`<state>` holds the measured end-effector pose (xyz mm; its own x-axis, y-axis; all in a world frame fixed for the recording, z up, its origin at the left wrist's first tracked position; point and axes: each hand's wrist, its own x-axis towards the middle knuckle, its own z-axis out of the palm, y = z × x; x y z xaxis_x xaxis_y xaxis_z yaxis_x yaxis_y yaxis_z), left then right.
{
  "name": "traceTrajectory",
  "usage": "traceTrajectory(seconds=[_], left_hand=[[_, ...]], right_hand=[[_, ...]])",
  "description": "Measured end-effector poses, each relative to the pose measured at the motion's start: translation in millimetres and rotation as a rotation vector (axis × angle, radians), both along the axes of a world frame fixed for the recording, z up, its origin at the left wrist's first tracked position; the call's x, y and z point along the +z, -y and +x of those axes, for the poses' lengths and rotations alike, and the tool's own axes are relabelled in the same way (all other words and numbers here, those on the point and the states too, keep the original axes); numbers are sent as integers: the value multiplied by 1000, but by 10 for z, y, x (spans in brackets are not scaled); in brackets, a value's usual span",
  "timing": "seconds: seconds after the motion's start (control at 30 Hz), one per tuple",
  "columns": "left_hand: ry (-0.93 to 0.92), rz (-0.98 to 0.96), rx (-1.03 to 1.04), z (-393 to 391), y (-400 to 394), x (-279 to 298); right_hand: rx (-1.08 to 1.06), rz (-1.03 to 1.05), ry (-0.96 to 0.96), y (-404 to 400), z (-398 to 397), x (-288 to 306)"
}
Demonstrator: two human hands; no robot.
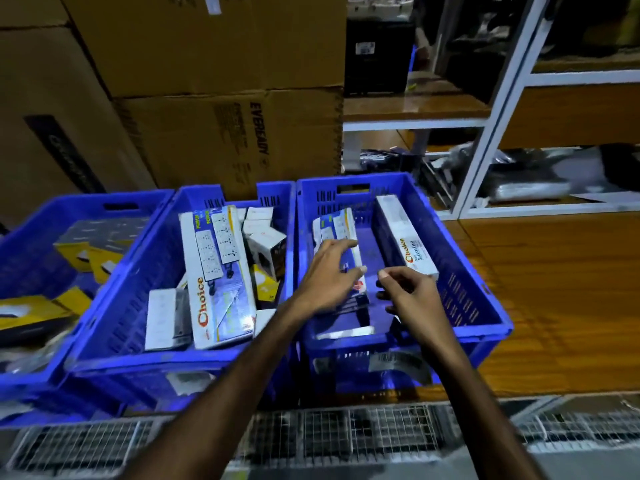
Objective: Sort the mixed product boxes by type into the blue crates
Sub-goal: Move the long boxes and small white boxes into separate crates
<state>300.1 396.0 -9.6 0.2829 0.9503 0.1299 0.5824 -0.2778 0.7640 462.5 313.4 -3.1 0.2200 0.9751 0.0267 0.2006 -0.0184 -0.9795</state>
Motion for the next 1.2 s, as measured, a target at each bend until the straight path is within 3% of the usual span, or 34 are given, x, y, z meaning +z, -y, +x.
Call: traceTrajectory(seconds=[0.13, 0.33, 0.53, 0.9, 1.07, 1.2], left_hand=[[211, 90, 0, -420, 287, 35], [367, 95, 239, -1186, 316, -87], [309, 115, 331, -1871, 108, -69], [86, 167, 261, -3048, -182, -140], [63, 192, 205, -3253, -325, -138], [40, 192, 107, -3290, -404, -177]], right_hand=[[33, -19, 16, -84, -89, -39], [70, -19, -5, -246, -356, -43], [170, 8, 35, -452, -788, 78], [326, 51, 274, -1021, -1796, 194], [362, -120, 325, -1396, -2318, -120], [415, -322, 201, -1547, -2466, -539]])
